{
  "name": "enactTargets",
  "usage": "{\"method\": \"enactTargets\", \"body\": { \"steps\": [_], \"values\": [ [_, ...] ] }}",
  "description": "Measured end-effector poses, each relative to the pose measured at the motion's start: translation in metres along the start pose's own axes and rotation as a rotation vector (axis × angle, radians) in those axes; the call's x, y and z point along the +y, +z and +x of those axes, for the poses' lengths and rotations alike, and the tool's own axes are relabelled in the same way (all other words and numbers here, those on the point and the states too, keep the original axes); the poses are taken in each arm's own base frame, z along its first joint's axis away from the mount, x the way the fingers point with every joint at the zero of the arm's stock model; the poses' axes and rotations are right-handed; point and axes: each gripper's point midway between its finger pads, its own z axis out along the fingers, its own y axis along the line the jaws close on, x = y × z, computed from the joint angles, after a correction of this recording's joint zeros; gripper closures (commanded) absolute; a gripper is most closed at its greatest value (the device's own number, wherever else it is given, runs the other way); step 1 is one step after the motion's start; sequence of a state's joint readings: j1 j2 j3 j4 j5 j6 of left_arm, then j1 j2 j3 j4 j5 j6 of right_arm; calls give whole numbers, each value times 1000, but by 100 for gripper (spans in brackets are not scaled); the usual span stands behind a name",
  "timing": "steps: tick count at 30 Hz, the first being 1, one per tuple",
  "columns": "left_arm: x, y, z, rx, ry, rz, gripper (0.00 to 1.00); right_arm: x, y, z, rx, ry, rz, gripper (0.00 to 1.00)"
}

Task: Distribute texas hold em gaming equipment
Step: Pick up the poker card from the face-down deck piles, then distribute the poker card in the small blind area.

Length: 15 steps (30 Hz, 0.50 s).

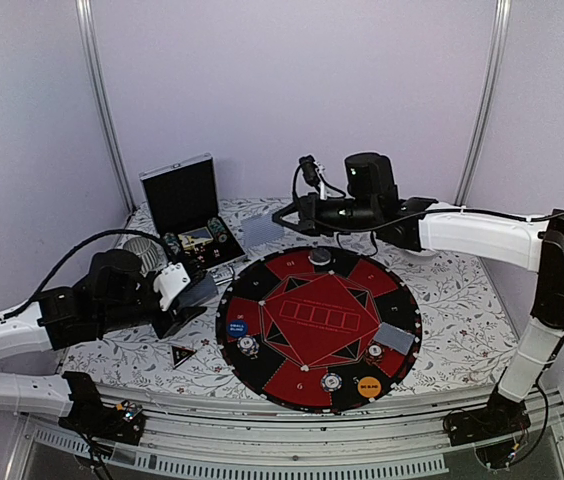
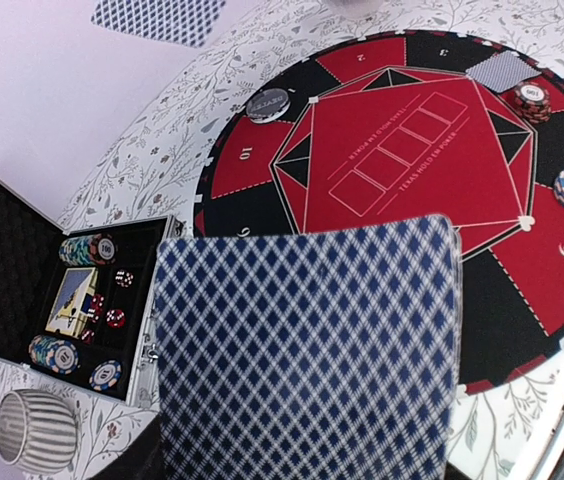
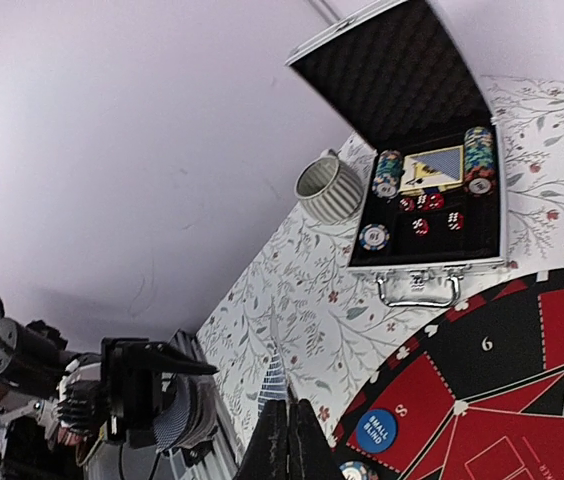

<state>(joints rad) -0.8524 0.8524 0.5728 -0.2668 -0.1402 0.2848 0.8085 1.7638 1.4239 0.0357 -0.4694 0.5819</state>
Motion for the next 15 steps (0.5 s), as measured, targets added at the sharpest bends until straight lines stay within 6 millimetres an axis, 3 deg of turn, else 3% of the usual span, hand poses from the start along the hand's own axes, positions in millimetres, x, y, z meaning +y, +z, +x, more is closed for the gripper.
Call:
{"method": "enactTargets", "body": {
  "steps": [3, 6, 9, 12, 15],
  "values": [
    [1, -1, -1, -5, -1, -2, 46, -18, 1, -8, -71, 35, 34, 98],
    [1, -2, -2, -8, -2, -4, 46, -29, 19, 1, -86, 84, 22, 98],
    [1, -2, -2, -9, -2, -5, 46, -48, 53, 25, -57, 148, 17, 98],
    [2, -2, -2, -10, -3, -6, 46, -69, 93, 61, 0, 221, 24, 98],
    [2, -4, -3, -15, -4, -9, 46, -90, 121, 97, 53, 299, 41, 98]
  ]
}}
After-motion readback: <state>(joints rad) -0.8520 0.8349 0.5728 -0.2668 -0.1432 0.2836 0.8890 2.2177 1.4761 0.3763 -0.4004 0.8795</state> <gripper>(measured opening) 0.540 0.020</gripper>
